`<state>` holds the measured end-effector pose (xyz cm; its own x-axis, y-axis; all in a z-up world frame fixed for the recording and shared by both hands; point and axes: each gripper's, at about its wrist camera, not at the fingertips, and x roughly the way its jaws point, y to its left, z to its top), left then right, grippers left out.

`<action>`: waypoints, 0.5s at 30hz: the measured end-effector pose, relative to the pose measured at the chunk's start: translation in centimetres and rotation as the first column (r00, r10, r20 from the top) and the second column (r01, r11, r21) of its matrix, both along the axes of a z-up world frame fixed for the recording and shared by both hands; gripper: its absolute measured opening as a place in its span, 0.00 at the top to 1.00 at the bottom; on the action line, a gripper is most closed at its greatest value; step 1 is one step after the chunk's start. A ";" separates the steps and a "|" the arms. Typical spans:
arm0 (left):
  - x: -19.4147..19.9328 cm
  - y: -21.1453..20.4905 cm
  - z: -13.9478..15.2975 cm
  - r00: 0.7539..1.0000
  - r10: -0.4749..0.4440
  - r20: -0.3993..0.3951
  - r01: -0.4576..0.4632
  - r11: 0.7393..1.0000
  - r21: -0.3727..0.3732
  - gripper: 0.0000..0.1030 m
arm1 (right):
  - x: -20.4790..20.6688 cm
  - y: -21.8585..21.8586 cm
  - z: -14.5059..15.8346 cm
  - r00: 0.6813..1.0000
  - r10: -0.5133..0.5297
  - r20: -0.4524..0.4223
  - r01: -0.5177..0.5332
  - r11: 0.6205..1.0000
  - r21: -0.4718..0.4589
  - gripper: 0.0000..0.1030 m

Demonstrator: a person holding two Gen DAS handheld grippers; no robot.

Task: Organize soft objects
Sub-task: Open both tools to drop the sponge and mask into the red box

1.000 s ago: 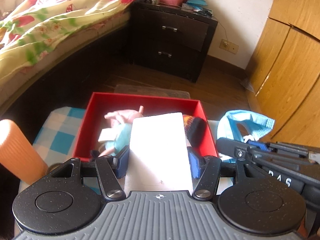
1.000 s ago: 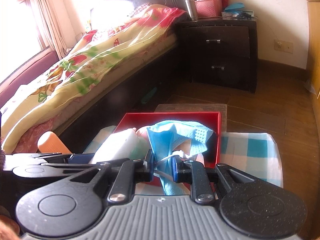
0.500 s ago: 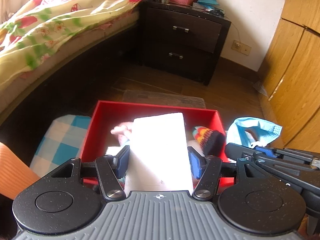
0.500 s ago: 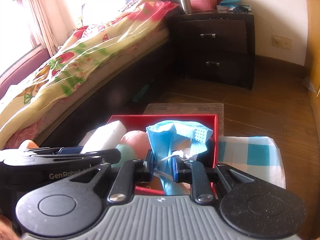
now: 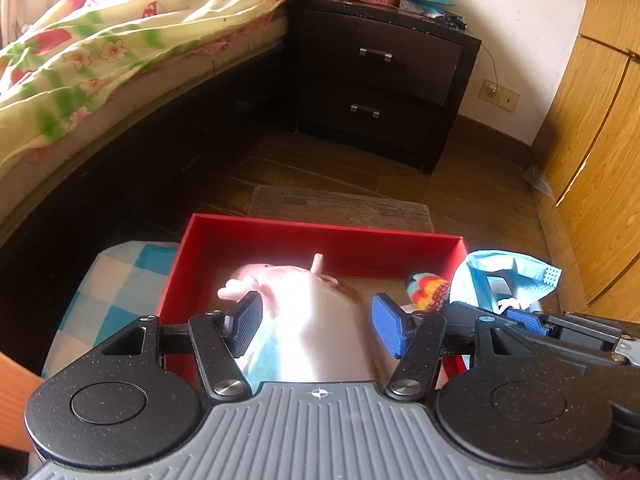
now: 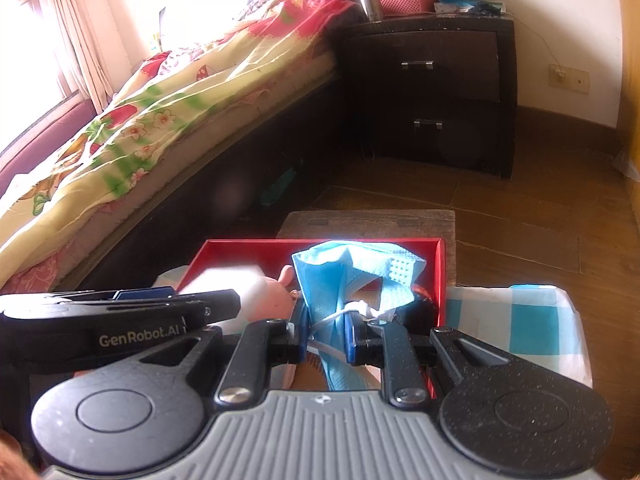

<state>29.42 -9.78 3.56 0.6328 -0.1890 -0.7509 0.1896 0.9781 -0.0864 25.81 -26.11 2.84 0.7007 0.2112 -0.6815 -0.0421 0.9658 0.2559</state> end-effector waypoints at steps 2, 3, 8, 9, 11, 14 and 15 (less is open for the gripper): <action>0.5 0.0 -0.6 1.000 0.001 -0.005 -0.001 1.000 0.002 0.39 | 0.6 0.0 -0.8 1.000 0.003 -0.012 -0.003 1.000 -0.001 1.00; 0.8 0.0 -0.9 1.000 0.000 -0.011 0.000 1.000 0.001 0.39 | 0.9 0.0 -1.2 1.000 0.004 -0.019 -0.004 1.000 -0.002 1.00; 1.7 0.1 -1.9 1.000 0.005 -0.021 -0.005 1.000 -0.004 0.38 | 2.2 -0.1 -2.7 0.999 -0.006 -0.037 0.006 1.000 -0.007 1.00; 1.9 0.1 -2.0 1.000 0.007 -0.024 -0.007 1.000 -0.005 0.38 | 2.4 -0.1 -2.9 0.999 -0.011 -0.034 0.010 1.000 -0.014 1.00; 2.0 0.1 -2.3 1.000 0.008 -0.030 -0.008 1.000 -0.006 0.37 | 2.7 -0.1 -3.3 0.999 -0.010 -0.046 0.009 1.000 -0.018 1.00; 2.1 0.0 -2.5 0.999 0.008 -0.034 -0.008 1.000 -0.001 0.35 | 3.0 -0.4 -3.9 0.998 -0.018 -0.062 0.018 1.000 0.005 0.97; 2.1 0.0 -2.4 0.999 0.010 -0.033 -0.010 1.000 -0.001 0.35 | 3.0 -0.4 -4.0 0.998 -0.020 -0.066 0.020 1.000 0.007 0.94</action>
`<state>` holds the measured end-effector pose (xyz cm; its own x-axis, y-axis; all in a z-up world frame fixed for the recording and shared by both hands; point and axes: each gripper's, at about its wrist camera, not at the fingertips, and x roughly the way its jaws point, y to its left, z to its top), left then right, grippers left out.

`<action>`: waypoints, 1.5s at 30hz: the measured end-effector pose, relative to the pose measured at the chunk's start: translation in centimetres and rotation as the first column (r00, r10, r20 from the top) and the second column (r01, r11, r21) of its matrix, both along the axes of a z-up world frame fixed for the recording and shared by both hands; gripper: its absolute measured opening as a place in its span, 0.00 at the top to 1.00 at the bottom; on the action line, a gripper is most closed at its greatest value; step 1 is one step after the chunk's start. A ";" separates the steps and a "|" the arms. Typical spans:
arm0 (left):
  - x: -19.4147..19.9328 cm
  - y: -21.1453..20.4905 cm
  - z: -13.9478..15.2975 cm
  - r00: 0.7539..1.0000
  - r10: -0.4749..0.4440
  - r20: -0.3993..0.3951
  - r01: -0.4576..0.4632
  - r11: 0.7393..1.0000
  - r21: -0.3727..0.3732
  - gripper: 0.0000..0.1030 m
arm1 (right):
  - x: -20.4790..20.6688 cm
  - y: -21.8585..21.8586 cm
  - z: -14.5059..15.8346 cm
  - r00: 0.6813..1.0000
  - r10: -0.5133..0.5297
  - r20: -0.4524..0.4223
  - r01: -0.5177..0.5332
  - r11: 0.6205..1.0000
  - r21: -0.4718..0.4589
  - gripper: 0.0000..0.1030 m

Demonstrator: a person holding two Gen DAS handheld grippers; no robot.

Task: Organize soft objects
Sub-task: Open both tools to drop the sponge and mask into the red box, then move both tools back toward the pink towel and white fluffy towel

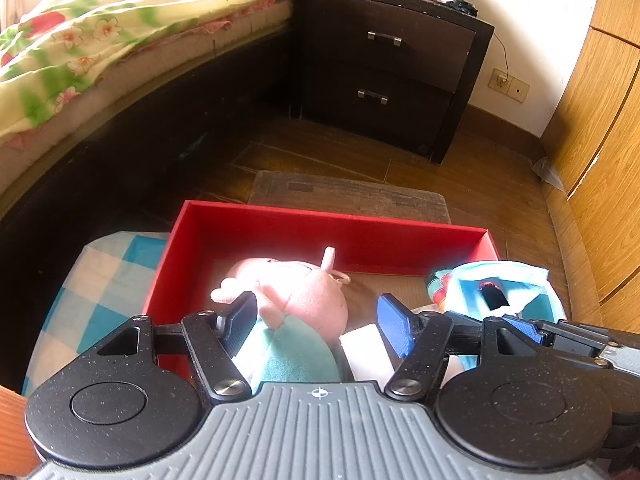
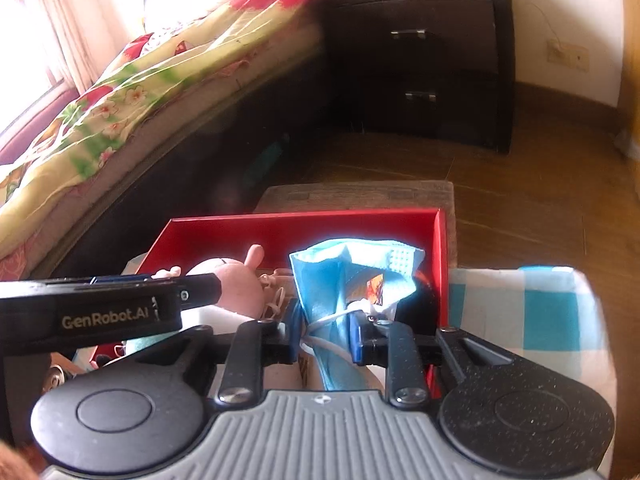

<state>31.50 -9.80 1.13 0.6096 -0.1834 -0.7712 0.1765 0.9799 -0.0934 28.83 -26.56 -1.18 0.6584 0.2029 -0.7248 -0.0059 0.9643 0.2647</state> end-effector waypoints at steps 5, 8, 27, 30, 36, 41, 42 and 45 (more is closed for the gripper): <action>-0.2 0.1 0.5 1.000 0.004 0.013 -0.004 1.000 -0.005 0.32 | 0.1 -0.8 0.0 1.000 -0.026 0.001 0.026 0.999 0.041 0.84; -0.6 0.1 0.9 1.000 -0.002 0.016 0.002 1.000 0.003 0.30 | -0.2 -1.1 0.6 0.999 -0.041 0.016 0.041 0.998 0.048 0.80; -11.0 2.2 2.4 0.985 -0.134 -0.104 0.131 0.991 -0.036 0.22 | -10.8 -0.7 4.8 0.998 -0.028 -0.048 0.026 0.998 -0.049 0.61; -13.2 2.2 1.6 0.979 -0.165 -0.119 0.164 0.986 -0.015 0.22 | -13.5 -0.8 3.9 0.996 -0.017 -0.092 0.014 0.999 -0.033 0.61; -16.6 1.9 0.3 0.964 -0.213 -0.156 0.214 0.977 -0.012 0.22 | -18.1 0.2 3.0 0.992 0.024 -0.127 -0.030 0.998 -0.048 0.61; -17.8 1.9 -0.3 0.958 -0.231 -0.171 0.234 0.972 0.001 0.22 | -20.7 0.5 2.5 0.989 0.036 -0.142 -0.043 0.998 -0.050 0.61; -17.9 1.8 -0.2 0.957 -0.234 -0.170 0.238 0.971 0.000 0.22 | -21.1 0.5 2.4 0.989 0.035 -0.144 -0.043 0.998 -0.052 0.61; -18.3 1.7 -0.1 0.954 -0.248 -0.169 0.250 0.968 -0.011 0.22 | -21.9 0.4 2.1 0.988 0.031 -0.152 -0.040 0.998 -0.055 0.61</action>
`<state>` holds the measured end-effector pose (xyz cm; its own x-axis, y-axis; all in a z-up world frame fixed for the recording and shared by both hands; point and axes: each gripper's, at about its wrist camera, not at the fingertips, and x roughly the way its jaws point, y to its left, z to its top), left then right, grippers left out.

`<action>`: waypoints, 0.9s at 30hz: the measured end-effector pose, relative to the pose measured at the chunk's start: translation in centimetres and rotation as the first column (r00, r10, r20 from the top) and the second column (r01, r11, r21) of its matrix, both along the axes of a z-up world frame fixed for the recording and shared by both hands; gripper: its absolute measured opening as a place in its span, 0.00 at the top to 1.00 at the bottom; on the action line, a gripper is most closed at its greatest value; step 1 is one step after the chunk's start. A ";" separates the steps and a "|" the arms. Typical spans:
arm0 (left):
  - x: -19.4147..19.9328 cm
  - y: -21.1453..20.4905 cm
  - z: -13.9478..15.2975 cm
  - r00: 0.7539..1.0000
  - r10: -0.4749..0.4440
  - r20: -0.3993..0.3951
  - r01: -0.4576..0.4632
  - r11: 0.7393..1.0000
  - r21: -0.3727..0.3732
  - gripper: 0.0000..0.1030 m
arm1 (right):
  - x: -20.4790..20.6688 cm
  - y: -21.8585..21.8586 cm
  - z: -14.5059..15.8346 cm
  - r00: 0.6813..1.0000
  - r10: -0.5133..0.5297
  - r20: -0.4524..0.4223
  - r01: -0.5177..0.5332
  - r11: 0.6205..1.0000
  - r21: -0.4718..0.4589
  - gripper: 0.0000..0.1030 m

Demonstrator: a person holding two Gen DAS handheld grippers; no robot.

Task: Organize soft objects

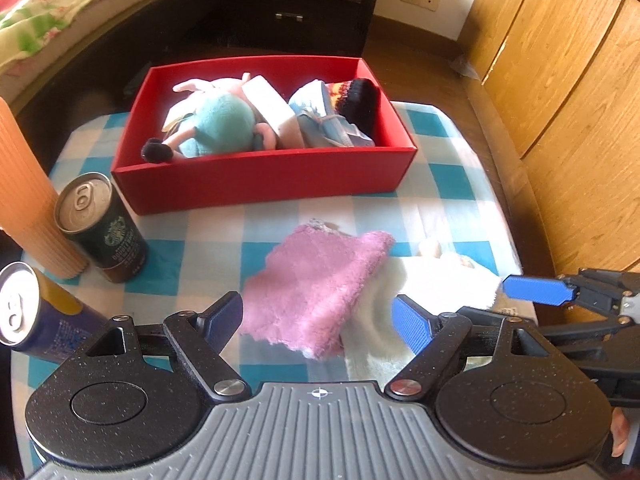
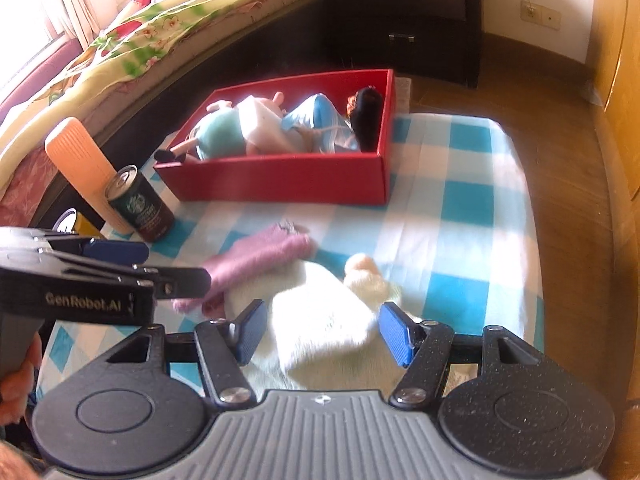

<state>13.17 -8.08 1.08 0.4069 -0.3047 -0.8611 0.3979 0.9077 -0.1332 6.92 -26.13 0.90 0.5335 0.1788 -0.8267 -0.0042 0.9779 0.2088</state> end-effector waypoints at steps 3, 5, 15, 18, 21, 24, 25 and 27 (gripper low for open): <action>-0.3 -0.4 -0.1 1.000 -0.016 -0.001 0.016 1.000 0.005 0.22 | -0.6 0.2 -0.3 1.000 0.010 -0.011 -0.010 1.000 -0.006 0.61; -0.4 -0.6 -0.3 1.000 -0.021 -0.006 0.021 1.000 0.010 0.22 | -1.0 0.4 -0.4 1.000 0.021 -0.011 -0.021 1.000 -0.012 0.61; 0.5 -1.2 -0.8 0.999 -0.024 -0.021 0.024 1.000 0.002 0.21 | -1.2 0.6 -0.5 0.999 0.033 -0.013 -0.033 0.999 -0.020 0.61; 1.6 -1.7 -1.5 0.999 -0.016 -0.040 0.016 1.000 0.000 0.21 | -0.9 0.7 -0.9 0.999 0.035 -0.022 -0.035 0.999 -0.024 0.60; 2.6 -2.2 -2.6 0.998 -0.010 -0.065 0.011 1.000 0.006 0.21 | -0.6 0.6 -1.1 0.999 0.033 -0.029 -0.034 0.999 -0.021 0.59; 3.6 -2.7 -3.7 0.996 0.002 -0.086 -0.001 1.000 0.022 0.21 | -0.2 0.4 -1.4 0.999 0.029 -0.034 -0.029 0.999 -0.020 0.57; 3.8 -2.8 -4.0 0.996 0.008 -0.087 -0.006 1.000 0.025 0.21 | -0.1 0.4 -1.5 0.999 0.029 -0.036 -0.030 0.999 -0.021 0.56; 4.4 -2.7 -4.7 0.995 0.037 -0.097 -0.034 0.999 0.034 0.27 | 0.1 0.4 -1.7 0.999 0.028 -0.040 -0.029 0.999 -0.022 0.55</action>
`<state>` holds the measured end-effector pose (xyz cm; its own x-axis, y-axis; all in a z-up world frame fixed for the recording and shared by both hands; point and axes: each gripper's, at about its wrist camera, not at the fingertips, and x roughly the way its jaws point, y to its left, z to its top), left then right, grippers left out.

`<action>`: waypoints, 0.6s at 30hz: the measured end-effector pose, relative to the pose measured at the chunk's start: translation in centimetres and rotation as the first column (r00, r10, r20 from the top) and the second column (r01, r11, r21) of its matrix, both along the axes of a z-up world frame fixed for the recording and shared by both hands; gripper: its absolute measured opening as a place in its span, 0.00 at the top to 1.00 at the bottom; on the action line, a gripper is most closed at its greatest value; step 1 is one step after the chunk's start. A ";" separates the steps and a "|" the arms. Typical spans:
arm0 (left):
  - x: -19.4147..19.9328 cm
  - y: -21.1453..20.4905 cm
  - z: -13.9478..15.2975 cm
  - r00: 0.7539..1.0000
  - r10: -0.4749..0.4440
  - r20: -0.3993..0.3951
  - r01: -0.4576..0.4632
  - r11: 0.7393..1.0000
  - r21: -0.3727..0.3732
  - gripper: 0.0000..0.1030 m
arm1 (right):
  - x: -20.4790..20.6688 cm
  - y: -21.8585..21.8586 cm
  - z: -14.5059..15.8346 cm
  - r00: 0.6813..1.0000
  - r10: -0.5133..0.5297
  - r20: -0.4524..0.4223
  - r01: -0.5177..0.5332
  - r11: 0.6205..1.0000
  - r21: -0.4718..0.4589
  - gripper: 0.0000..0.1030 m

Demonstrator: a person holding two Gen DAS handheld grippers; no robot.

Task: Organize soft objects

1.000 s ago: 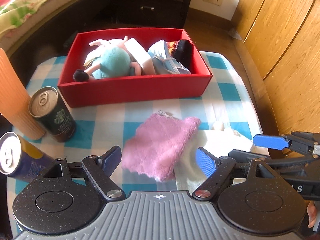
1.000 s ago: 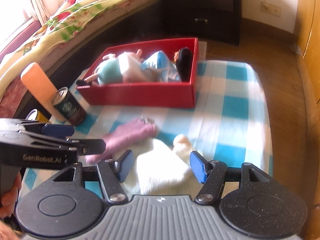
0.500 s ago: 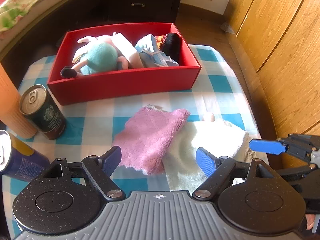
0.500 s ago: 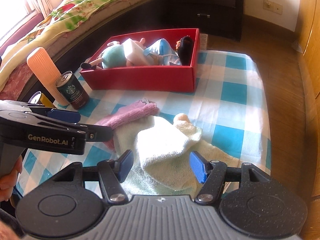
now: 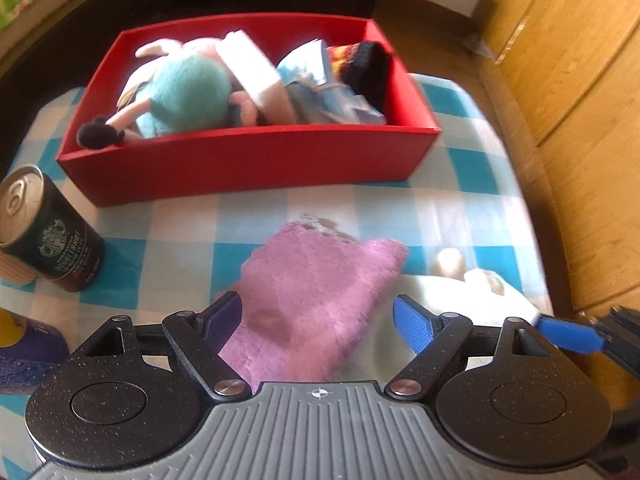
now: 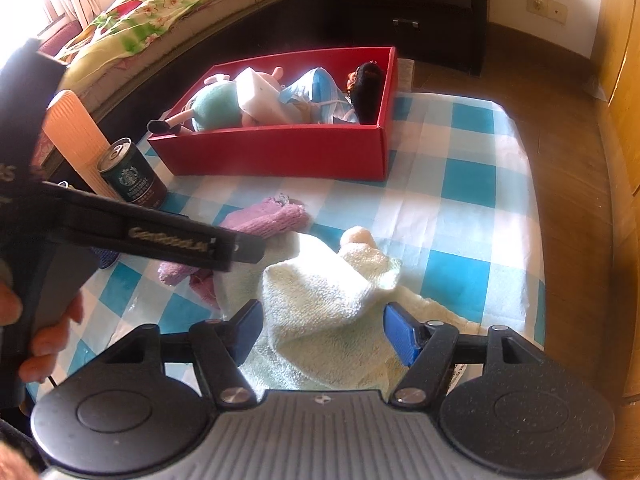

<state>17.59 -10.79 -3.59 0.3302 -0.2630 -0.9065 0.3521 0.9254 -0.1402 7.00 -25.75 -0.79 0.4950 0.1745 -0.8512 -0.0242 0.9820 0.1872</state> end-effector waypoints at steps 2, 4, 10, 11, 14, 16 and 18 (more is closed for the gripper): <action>0.4 0.5 -0.4 0.999 0.034 -0.012 -0.034 0.999 -0.004 0.39 | 0.2 0.0 -0.2 1.000 0.001 -0.001 -0.001 1.000 0.000 0.55; 0.7 1.2 -0.3 0.998 0.060 -0.024 -0.060 0.998 -0.015 0.51 | 0.3 -0.2 -0.2 1.000 -0.003 0.000 0.003 1.000 -0.002 0.55; 0.3 3.8 1.0 0.994 0.097 -0.042 -0.100 0.991 -0.084 0.56 | 0.6 -0.3 0.1 1.000 -0.006 0.008 0.006 1.000 0.010 0.55; 0.2 4.3 1.1 0.994 0.099 -0.047 -0.103 0.990 -0.098 0.55 | 0.6 -0.1 0.0 1.000 -0.003 0.008 0.003 1.000 0.011 0.55; -0.3 5.0 1.2 0.993 0.112 -0.020 -0.113 0.992 -0.055 0.54 | 0.8 0.3 -0.2 1.000 0.009 0.003 -0.009 1.000 0.012 0.55; -0.4 5.1 0.9 0.993 0.119 0.014 -0.119 0.993 0.025 0.59 | 0.9 0.6 -0.3 1.000 0.009 0.001 -0.009 1.000 0.010 0.55; -0.4 5.8 0.6 0.990 0.138 0.031 -0.140 0.987 0.080 0.65 | 1.0 0.6 -0.4 1.000 0.007 -0.001 -0.007 1.000 0.015 0.54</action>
